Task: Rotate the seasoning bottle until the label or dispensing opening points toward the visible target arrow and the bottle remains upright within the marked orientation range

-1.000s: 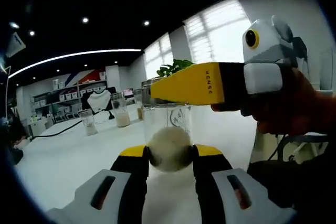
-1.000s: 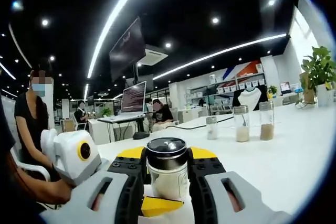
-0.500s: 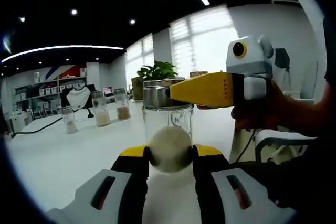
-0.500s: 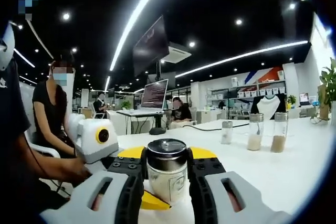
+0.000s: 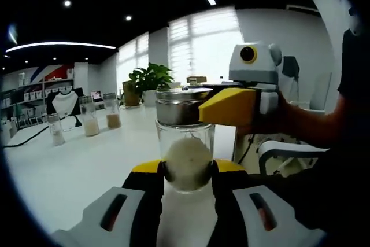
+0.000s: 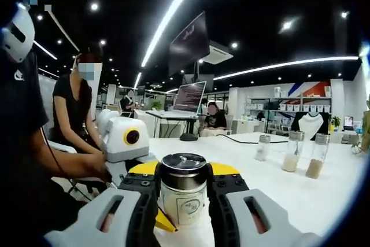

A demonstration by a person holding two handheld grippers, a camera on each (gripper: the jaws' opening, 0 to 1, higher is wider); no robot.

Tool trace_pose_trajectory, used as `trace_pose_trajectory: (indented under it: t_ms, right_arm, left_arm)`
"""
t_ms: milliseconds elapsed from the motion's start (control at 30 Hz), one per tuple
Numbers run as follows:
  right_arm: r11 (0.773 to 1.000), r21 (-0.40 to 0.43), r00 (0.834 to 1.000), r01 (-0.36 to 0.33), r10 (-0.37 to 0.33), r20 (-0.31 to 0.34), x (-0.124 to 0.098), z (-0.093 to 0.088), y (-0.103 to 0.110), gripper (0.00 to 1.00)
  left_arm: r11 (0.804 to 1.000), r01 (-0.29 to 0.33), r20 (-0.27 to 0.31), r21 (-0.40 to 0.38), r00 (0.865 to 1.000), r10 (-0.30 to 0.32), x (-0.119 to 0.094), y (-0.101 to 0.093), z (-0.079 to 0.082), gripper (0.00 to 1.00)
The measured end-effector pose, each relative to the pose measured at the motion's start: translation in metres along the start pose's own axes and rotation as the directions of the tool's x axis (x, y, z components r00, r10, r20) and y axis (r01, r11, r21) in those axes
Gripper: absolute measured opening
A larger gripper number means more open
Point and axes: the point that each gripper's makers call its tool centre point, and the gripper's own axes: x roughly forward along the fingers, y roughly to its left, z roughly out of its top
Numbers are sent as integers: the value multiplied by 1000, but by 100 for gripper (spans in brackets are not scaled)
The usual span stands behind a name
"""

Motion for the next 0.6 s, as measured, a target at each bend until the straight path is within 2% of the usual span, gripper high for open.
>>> trace_pose_trajectory:
  t_ms: [67, 200, 233, 400, 500, 600]
  right_arm:
    - [1000, 2, 1000, 11, -11, 4, 1, 1, -1, 29]
    - [995, -13, 995, 102, -102, 18, 3, 3, -11, 28]
    - [991, -4, 991, 134, -134, 19, 4, 3, -16, 28]
    - [977, 34, 977, 208, -209, 38, 4, 5, -25, 28]
    - [969, 54, 969, 240, -243, 46, 7, 5, -28, 28]
    - [952, 104, 952, 289, -298, 77, 7, 7, -33, 29]
  left_arm:
    - [1000, -6, 5, 1, 1000, 6, 0, 1, 1, 34]
    - [997, -77, 37, 21, 996, 76, 3, 10, 6, 34]
    - [994, -107, 43, 36, 994, 105, 3, 14, 7, 35]
    - [987, -156, 54, 29, 987, 154, 7, 18, 10, 35]
    - [977, -213, 51, 32, 976, 211, 9, 23, 9, 36]
    - [963, -263, 67, 52, 963, 259, 10, 26, 11, 36]
